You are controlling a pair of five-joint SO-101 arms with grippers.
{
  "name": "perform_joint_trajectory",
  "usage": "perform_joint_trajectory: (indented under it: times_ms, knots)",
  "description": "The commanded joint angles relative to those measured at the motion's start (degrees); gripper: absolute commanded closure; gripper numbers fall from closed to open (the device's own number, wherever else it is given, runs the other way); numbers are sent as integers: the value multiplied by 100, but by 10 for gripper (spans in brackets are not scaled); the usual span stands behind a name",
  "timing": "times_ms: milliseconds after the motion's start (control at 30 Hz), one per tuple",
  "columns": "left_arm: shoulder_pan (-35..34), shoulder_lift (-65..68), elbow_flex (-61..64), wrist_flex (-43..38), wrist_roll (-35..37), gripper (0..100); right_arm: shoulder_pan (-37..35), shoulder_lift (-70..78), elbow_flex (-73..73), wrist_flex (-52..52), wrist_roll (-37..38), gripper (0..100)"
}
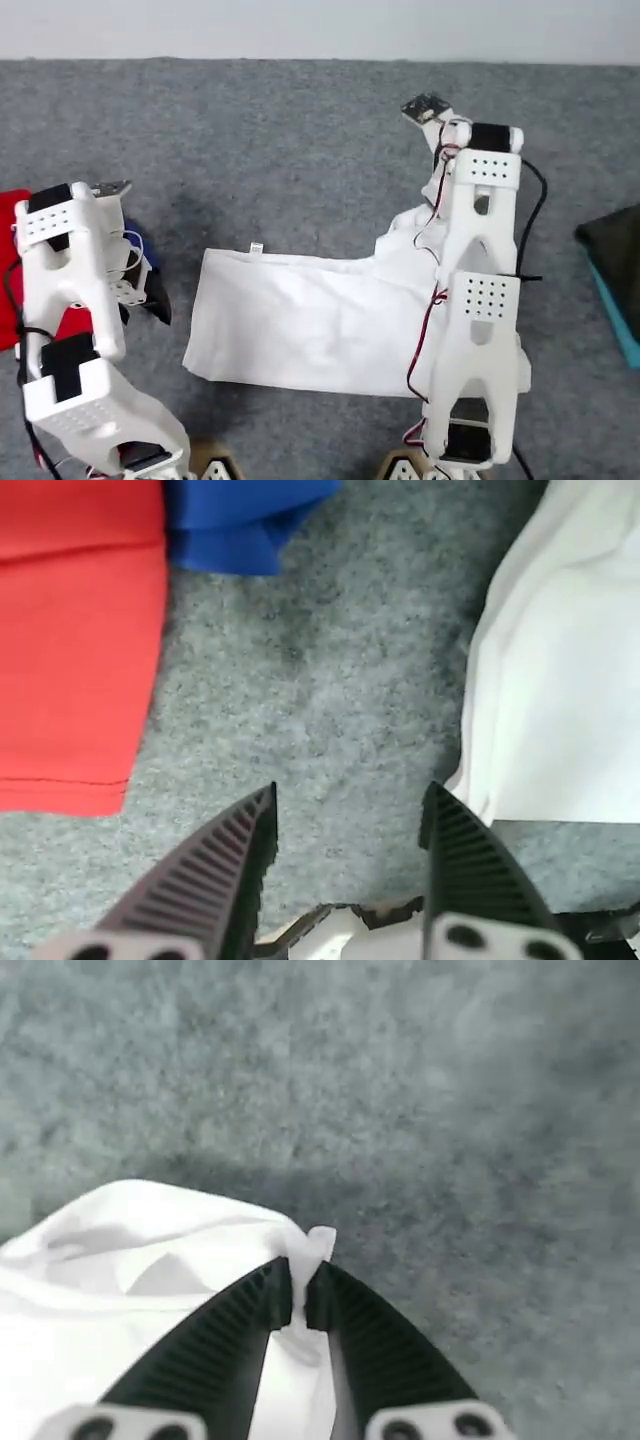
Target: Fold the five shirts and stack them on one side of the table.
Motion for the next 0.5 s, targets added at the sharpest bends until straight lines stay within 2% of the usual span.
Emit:
perform_joint_trajectory:
  times_ms: [0,100,267,467]
  knots:
    - [18,-255,-145,211,26,776,40,-892,475,268,-18,963]
    - [18,-237,-145,211,26,776,-4,-1710,1952,259,26,961]
    - [18,-229,-145,211,18,776,-259,-3125,4651,233,782,963]
    - [18,-211,-136,202,18,776,-286,-4567,6426,224,800,963]
